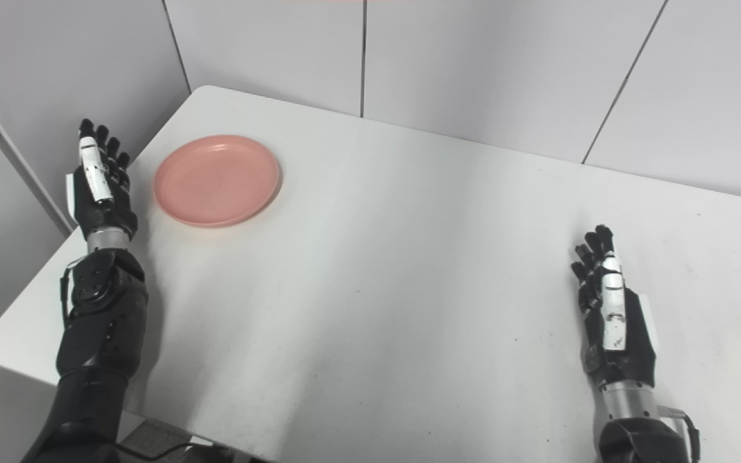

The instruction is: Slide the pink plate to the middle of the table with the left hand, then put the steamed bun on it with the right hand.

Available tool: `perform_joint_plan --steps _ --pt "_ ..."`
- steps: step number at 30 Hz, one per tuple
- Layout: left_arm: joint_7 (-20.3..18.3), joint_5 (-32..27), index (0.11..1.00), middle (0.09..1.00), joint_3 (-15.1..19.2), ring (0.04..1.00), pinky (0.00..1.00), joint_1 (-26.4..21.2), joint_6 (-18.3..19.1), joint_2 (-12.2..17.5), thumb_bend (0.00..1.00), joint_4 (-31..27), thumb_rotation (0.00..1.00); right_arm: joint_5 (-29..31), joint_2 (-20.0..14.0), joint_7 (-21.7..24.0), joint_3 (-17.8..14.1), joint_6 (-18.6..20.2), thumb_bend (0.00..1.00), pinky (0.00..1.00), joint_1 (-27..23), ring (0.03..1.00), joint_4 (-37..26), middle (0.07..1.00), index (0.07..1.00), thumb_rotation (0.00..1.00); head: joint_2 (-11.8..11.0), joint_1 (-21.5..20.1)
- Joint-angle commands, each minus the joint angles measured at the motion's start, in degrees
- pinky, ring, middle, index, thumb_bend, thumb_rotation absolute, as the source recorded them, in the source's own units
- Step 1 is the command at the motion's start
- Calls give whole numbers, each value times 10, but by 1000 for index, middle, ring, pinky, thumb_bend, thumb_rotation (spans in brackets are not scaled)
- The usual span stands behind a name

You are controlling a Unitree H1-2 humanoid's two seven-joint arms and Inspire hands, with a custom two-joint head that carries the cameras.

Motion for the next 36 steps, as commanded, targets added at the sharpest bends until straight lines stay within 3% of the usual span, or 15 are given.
perform_joint_plan --steps 1,12,22,36 --pt "2 16 1000 1000 -7 1000 1000 -25 0 9 397 -2 1000 3 3 3 0 0 157 1000 22 1000 10 1000 1000 1000 -1 -1" --pt "-25 8 1000 1000 -19 1000 1000 -39 -23 4 384 72 1000 4 4 3 -1 -4 156 1000 20 1000 15 1000 1000 1000 0 -3" --pt "-25 16 1000 1000 -26 1000 1000 -51 -30 3 377 121 1000 0 6 0 1 -1 166 1000 20 1000 14 1000 1000 1000 0 -9" --pt "-40 18 1000 1000 -50 1000 1000 -61 -30 -5 371 160 1000 -4 8 0 2 -6 157 1000 18 1000 19 1000 1000 1000 2 -20"
